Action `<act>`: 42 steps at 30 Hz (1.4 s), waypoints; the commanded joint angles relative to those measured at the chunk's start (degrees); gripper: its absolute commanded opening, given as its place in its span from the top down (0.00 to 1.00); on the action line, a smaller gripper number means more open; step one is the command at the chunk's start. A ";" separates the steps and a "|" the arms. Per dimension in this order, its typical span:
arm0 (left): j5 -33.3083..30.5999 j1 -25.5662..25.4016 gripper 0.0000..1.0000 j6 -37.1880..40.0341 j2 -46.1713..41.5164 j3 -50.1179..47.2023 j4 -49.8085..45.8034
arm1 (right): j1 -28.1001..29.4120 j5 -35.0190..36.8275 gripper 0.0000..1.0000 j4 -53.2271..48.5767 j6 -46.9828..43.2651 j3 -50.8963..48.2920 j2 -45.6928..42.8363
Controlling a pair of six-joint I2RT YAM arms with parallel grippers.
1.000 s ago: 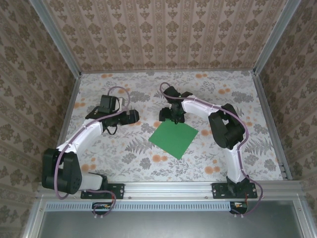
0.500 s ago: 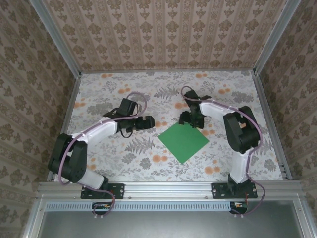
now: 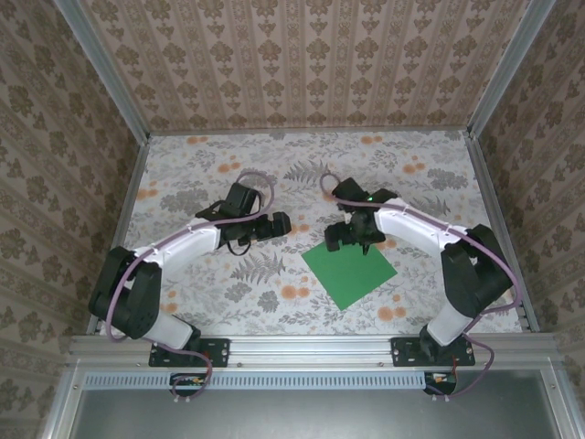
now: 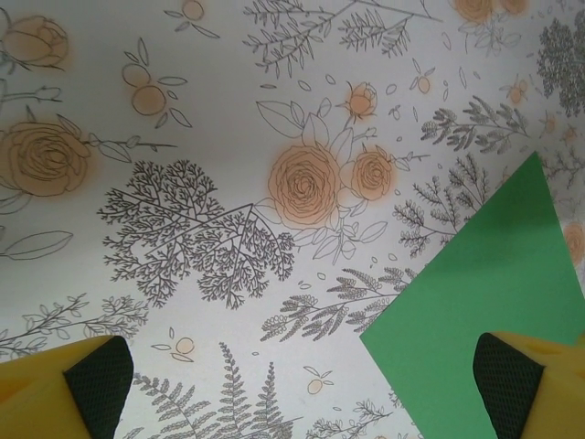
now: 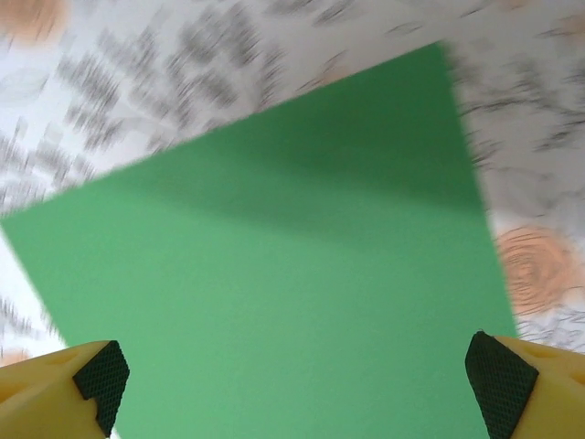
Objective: Fold a paper plane with a square sheet of paper (pick it up from the middle)
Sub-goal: Move the square sheet of paper to the center of the table, then fold a square sheet of paper at the center of the table.
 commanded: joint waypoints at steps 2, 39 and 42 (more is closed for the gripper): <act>-1.89 0.19 0.00 -1.58 -1.89 -1.24 0.21 | 1.18 0.01 0.00 -6.30 -7.34 0.47 2.78; -1.37 1.25 0.00 -1.94 -0.71 -1.80 -0.01 | 1.20 0.77 0.17 -5.44 -3.13 0.78 17.99; -1.32 1.34 0.00 -2.00 -0.73 -1.87 -0.07 | 0.60 0.17 0.21 -5.02 -3.27 0.61 17.49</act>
